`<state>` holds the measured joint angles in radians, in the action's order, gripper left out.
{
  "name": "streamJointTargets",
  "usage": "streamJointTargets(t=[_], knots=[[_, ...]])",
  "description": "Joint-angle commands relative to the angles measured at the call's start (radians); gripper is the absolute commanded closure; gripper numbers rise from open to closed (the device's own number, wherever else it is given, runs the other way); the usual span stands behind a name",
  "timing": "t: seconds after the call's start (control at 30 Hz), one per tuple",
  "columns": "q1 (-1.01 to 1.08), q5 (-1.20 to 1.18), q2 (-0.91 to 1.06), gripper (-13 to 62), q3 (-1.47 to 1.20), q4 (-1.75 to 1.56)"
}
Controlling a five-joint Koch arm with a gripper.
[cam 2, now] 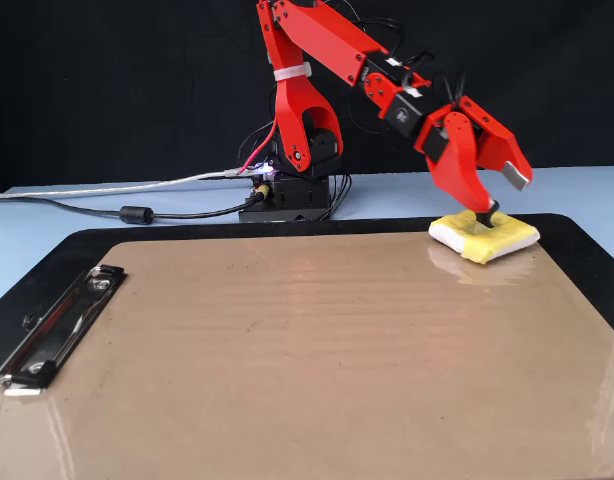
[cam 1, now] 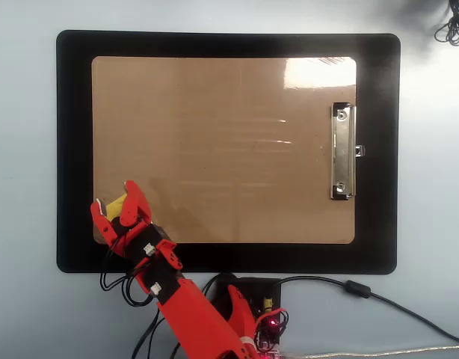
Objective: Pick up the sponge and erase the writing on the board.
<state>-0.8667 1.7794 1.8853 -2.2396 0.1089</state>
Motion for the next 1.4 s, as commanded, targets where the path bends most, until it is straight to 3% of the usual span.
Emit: streamJointTargets(t=[0.0,0.2,0.67,0.93,1.37], knots=[[0.064,0.014,0.087,15.3,0.017,0.011],[0.258,-0.037,0.247,15.7,-0.011,0.304],[0.991,-0.667,0.344,15.7,0.192,1.258],[1.022,-0.666,0.316,15.6,-0.057,1.299],[1.014,-0.664,0.325,15.3,-0.071,1.296]])
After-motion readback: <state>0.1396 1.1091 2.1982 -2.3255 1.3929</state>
